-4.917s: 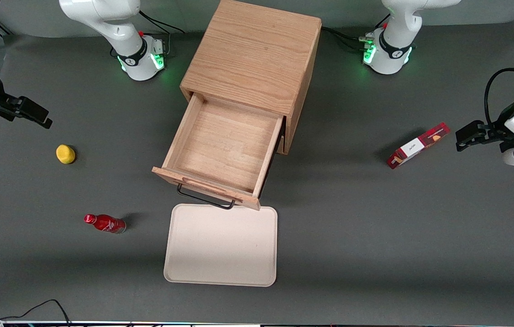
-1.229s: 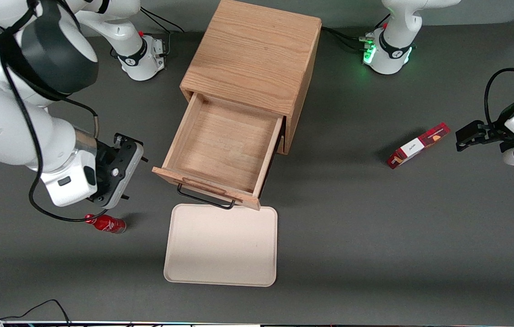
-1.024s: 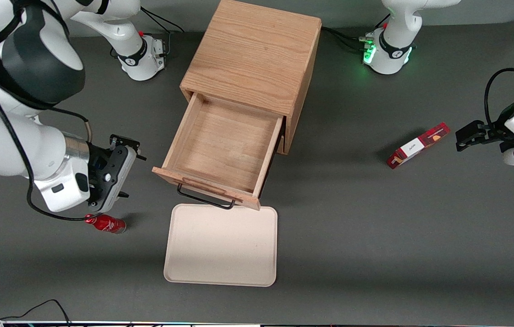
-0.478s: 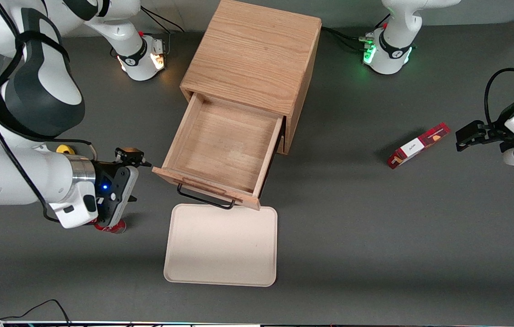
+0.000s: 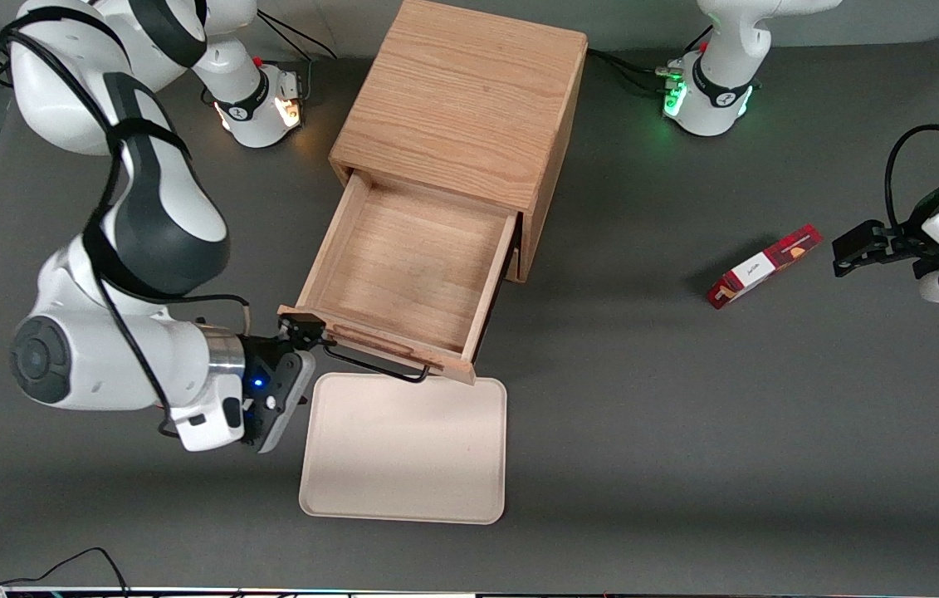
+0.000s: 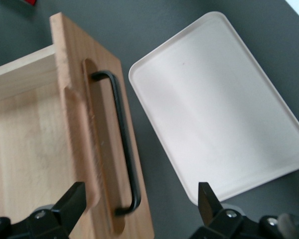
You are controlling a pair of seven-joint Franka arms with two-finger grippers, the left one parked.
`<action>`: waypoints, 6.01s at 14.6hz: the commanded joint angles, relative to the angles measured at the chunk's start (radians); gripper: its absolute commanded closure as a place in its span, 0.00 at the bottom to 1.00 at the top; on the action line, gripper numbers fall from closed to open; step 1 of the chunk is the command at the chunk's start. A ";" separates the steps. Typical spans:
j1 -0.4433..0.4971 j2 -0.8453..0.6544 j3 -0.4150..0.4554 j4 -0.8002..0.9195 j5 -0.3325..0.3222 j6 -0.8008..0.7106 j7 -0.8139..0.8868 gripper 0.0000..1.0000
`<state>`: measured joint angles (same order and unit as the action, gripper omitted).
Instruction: Close top drawer
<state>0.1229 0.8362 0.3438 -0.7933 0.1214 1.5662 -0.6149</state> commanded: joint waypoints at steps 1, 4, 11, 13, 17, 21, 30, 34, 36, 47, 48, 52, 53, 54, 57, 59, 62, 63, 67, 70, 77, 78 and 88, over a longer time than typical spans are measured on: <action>0.014 0.041 -0.011 0.056 0.018 0.021 0.023 0.00; 0.014 0.061 -0.009 0.045 0.014 0.035 0.023 0.00; 0.004 0.060 0.000 -0.020 0.018 0.028 0.018 0.00; 0.006 0.060 0.003 -0.021 0.024 0.026 0.024 0.00; 0.004 0.052 0.004 -0.056 0.026 0.025 0.026 0.00; 0.012 0.052 0.011 -0.064 0.026 0.025 0.075 0.00; 0.021 0.058 0.026 -0.087 0.026 0.035 0.135 0.00; 0.026 0.058 0.029 -0.087 0.030 0.035 0.158 0.00; 0.040 0.055 0.030 -0.093 0.029 0.037 0.184 0.00; 0.041 -0.005 0.044 -0.225 0.027 0.075 0.216 0.00; 0.040 -0.022 0.044 -0.250 0.027 0.080 0.230 0.00; 0.031 -0.081 0.050 -0.323 0.029 0.086 0.233 0.00; 0.027 -0.098 0.067 -0.352 0.029 0.106 0.235 0.00; 0.018 -0.123 0.073 -0.397 0.030 0.129 0.236 0.00; 0.011 -0.186 0.075 -0.521 0.052 0.210 0.236 0.00; 0.009 -0.204 0.075 -0.556 0.057 0.224 0.236 0.00; 0.009 -0.241 0.075 -0.604 0.081 0.232 0.236 0.00; 0.009 -0.265 0.075 -0.639 0.095 0.253 0.236 0.00; 0.004 -0.330 0.090 -0.736 0.126 0.301 0.236 0.00; 0.004 -0.376 0.096 -0.803 0.155 0.333 0.236 0.00; 0.004 -0.459 0.132 -0.955 0.184 0.426 0.236 0.00; 0.004 -0.474 0.132 -0.978 0.202 0.443 0.236 0.00; 0.001 -0.559 0.175 -1.080 0.230 0.465 0.261 0.00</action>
<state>0.1404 0.3377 0.4930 -1.8110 0.3134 2.0113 -0.3756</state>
